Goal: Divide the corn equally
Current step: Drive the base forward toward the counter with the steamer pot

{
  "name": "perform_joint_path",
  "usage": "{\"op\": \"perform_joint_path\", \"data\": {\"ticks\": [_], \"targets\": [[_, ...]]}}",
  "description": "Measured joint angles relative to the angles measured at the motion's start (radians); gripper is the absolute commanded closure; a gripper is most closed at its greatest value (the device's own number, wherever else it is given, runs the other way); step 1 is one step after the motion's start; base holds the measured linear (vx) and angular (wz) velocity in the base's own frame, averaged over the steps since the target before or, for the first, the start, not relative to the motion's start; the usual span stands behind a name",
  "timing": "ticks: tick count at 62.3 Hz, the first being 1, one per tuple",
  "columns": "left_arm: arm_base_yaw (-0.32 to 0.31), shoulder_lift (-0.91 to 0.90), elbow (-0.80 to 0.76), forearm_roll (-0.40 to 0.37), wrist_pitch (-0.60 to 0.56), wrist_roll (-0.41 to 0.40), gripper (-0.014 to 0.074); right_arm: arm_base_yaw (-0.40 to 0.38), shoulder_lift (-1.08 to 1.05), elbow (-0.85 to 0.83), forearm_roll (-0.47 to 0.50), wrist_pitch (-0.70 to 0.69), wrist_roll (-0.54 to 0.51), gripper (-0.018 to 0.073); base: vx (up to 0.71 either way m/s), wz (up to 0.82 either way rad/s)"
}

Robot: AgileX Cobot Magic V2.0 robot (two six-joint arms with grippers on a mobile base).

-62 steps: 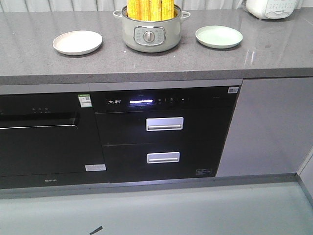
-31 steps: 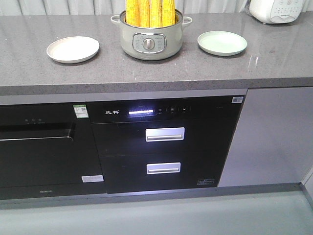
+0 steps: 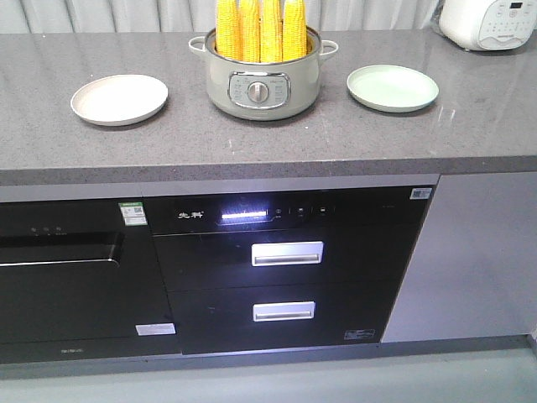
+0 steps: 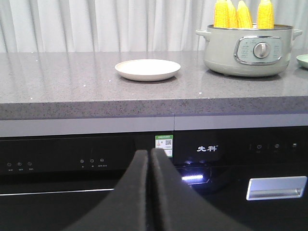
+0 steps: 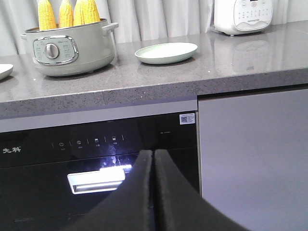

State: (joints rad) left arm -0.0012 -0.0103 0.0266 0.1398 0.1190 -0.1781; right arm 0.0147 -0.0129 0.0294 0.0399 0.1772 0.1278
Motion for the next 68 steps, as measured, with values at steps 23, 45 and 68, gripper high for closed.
{"op": "perform_joint_path", "data": {"ticks": [23, 45, 68], "targets": [[0.000, 0.000, 0.000, 0.000, 0.000, 0.000, 0.0603, 0.000, 0.000, 0.000, 0.000, 0.000, 0.000, 0.0561, 0.13, 0.02], [0.000, 0.000, 0.000, 0.000, 0.000, 0.000, 0.0603, 0.000, 0.000, 0.000, 0.000, 0.000, 0.000, 0.0561, 0.12, 0.01], [0.000, 0.000, 0.000, 0.000, 0.000, 0.000, 0.0603, 0.000, 0.000, 0.000, 0.000, 0.000, 0.000, 0.0561, 0.12, 0.00]]}}
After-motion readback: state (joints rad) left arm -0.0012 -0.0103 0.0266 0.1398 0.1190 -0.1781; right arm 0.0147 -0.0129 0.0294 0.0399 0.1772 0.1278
